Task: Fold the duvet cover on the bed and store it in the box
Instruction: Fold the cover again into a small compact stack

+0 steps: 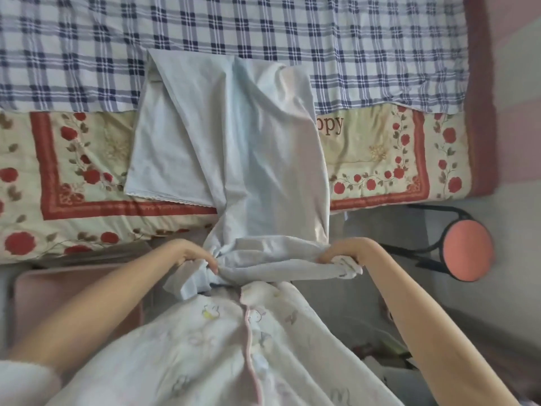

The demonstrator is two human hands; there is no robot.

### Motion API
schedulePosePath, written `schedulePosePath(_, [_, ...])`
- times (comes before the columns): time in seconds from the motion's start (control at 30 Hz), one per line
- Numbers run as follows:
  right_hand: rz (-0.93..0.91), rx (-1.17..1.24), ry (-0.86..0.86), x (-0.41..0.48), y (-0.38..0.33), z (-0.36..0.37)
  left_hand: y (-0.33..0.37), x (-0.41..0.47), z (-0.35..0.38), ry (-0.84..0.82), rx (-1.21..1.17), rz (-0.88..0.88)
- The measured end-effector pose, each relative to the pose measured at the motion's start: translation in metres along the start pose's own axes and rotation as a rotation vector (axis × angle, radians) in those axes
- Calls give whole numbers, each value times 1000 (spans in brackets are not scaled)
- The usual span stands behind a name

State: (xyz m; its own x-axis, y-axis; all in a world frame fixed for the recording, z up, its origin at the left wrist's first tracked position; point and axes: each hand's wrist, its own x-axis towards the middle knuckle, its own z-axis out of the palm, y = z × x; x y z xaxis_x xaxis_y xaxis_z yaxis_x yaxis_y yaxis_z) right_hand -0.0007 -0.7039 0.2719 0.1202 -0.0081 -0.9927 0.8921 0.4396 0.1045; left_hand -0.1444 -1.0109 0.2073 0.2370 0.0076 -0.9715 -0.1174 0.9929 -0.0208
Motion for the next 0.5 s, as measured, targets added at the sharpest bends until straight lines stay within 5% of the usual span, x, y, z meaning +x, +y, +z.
schedulePosePath(0.13, [-497,114,-211,-38,-27,7,-10,3,-3,-40,-273,152])
schedulePosePath(0.27, [-571,-6,-268,-61,-34,-2,-4,-11,0,-65,-770,455])
schedulePosePath(0.37, [-548,-350,210,-55,-31,-4,19,-26,-1,176,-975,667])
schedulePosePath(0.5, [-657,-817,917,-50,-41,0,53,-73,-22,539,-811,934])
